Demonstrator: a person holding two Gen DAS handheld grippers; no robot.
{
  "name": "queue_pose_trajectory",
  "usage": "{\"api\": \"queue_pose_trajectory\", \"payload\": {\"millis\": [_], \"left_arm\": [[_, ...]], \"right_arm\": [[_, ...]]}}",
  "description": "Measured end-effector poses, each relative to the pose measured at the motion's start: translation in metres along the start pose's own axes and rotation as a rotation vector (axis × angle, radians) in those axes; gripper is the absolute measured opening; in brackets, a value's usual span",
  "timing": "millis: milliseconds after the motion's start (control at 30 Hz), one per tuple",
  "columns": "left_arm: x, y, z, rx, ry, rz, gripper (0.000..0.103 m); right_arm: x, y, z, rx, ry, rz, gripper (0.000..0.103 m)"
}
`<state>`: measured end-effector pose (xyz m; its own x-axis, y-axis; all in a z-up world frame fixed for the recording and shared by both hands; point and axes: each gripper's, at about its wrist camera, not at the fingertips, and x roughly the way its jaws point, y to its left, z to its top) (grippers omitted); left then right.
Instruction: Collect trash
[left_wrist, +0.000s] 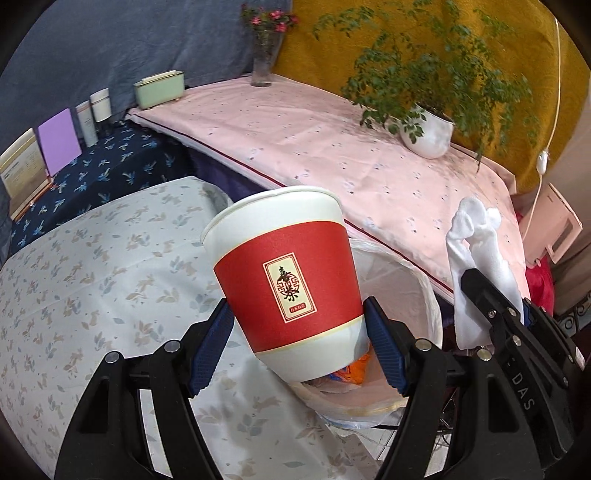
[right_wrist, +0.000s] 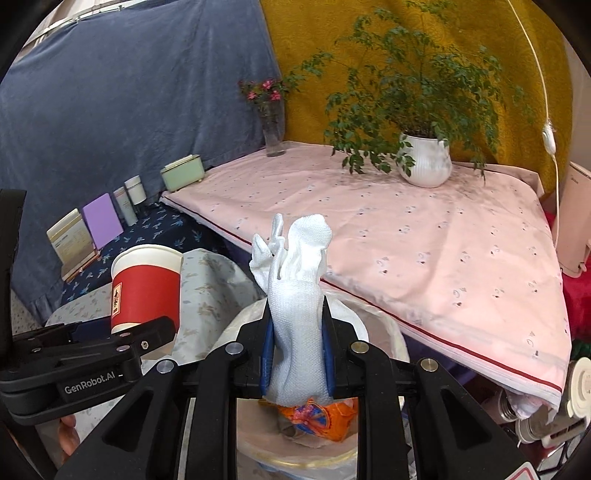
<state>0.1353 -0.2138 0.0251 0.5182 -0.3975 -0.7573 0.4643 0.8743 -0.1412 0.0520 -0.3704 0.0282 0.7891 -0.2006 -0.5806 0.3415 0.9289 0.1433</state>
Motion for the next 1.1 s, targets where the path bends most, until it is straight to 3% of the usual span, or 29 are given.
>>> {"api": "queue_pose_trajectory", "payload": {"millis": [267,333,433,1100], "left_arm": [[0.007,-0.015,-0.002,0.039,0.0,-0.017,0.072],[0.008,-0.014,-0.002,0.033,-0.001,-0.007,0.076],[0.01,-0.01,-0.001,0.02,0.004,-0.003,0.077],[0.002,0.007,0.001,0.003,-0.023,0.044,0.078]], "right_arm": [[0.004,-0.01,-0.002,0.006,0.005,-0.022,0.024],[0.005,-0.01,-0.001,0.007,0.001,-0.034,0.039],[0.004,-0.014,0.0,0.021,-0.007,-0.029,0.045],[-0.006,-0.002,0.007,-0.001,-0.027,-0.015,0.055]]}}
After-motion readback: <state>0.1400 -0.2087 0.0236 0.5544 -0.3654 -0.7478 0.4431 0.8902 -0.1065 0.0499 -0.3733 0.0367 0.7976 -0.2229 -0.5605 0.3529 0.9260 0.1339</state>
